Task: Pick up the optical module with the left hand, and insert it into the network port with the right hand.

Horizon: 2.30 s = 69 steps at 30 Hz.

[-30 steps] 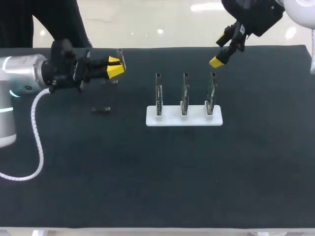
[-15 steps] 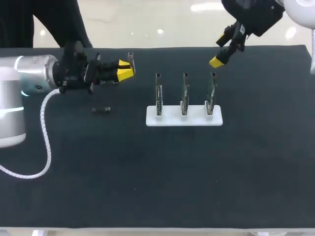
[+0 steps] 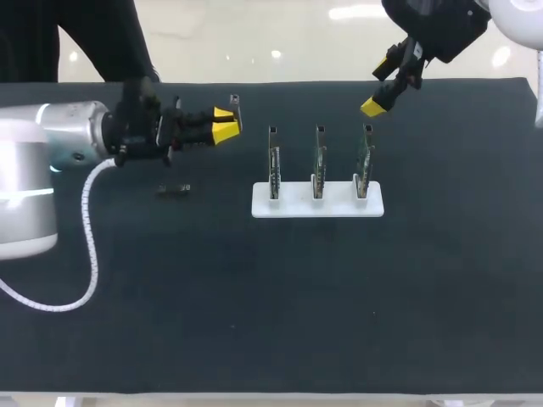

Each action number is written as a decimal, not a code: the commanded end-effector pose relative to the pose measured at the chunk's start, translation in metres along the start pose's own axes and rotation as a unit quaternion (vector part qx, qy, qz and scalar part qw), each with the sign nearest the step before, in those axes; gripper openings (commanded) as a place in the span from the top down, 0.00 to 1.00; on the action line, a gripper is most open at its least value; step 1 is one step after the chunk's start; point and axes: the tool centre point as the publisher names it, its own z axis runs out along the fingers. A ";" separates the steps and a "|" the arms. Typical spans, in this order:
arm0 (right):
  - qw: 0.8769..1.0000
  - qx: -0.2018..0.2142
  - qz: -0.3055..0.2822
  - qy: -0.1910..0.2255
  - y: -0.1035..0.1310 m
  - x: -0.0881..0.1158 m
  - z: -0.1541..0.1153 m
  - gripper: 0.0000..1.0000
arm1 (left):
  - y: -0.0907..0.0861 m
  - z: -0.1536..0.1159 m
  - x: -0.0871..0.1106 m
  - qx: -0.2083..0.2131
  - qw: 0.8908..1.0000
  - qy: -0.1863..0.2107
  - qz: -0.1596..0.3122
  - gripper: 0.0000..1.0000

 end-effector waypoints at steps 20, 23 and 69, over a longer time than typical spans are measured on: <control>0.997 -0.055 -0.049 -0.014 -0.011 -0.018 -0.005 0.00 | 0.000 0.001 0.000 -0.001 1.000 0.000 0.000 1.00; 0.997 -0.050 -0.064 0.000 -0.011 -0.032 -0.004 0.00 | 0.000 0.001 0.000 -0.001 1.000 0.000 0.000 1.00; 0.998 -0.023 -0.061 -0.003 0.070 -0.153 0.086 0.00 | 0.000 0.001 0.000 -0.001 1.000 0.000 0.000 1.00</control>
